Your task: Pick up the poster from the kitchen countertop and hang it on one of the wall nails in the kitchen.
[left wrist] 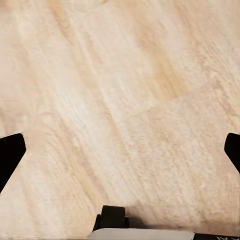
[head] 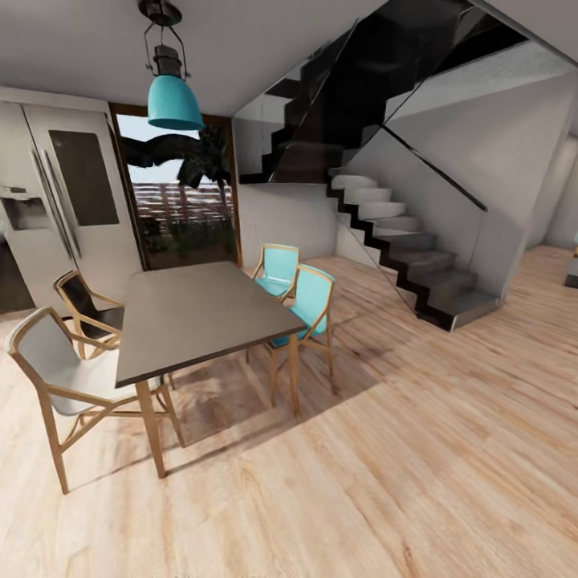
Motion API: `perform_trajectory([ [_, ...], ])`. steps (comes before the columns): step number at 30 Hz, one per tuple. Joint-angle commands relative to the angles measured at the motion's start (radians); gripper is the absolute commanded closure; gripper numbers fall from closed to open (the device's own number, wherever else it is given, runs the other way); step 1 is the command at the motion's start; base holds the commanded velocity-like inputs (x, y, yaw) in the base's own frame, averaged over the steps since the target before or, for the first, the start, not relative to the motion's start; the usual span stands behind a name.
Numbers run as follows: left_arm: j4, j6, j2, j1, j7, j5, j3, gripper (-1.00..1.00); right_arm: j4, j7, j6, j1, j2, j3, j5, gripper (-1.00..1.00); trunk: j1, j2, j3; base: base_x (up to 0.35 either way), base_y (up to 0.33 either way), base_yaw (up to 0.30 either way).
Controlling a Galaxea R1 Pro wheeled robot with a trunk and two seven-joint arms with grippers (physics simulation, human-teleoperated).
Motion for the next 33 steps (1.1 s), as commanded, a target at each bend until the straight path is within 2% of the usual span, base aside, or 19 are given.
perform_trajectory([
  [1,-0.001,-0.002,0.0,0.0,0.0,0.0,0.001,-1.0,0.001,-0.006,-0.002,-0.001,0.0,0.004,0.005,-1.0,0.0,-0.001,-0.001,0.0,0.292,0.284],
  [16,-0.001,-0.002,0.0,0.0,0.0,0.0,0.002,-1.0,0.001,-0.008,-0.002,-0.001,0.001,0.004,0.005,-1.0,0.0,-0.001,-0.001,0.01,0.292,0.284],
  [33,-0.001,-0.001,0.0,0.0,0.0,0.0,0.002,-1.0,0.0,-0.011,-0.002,-0.001,0.001,0.004,0.005,-1.0,0.0,-0.001,-0.001,0.139,0.289,0.285],
])
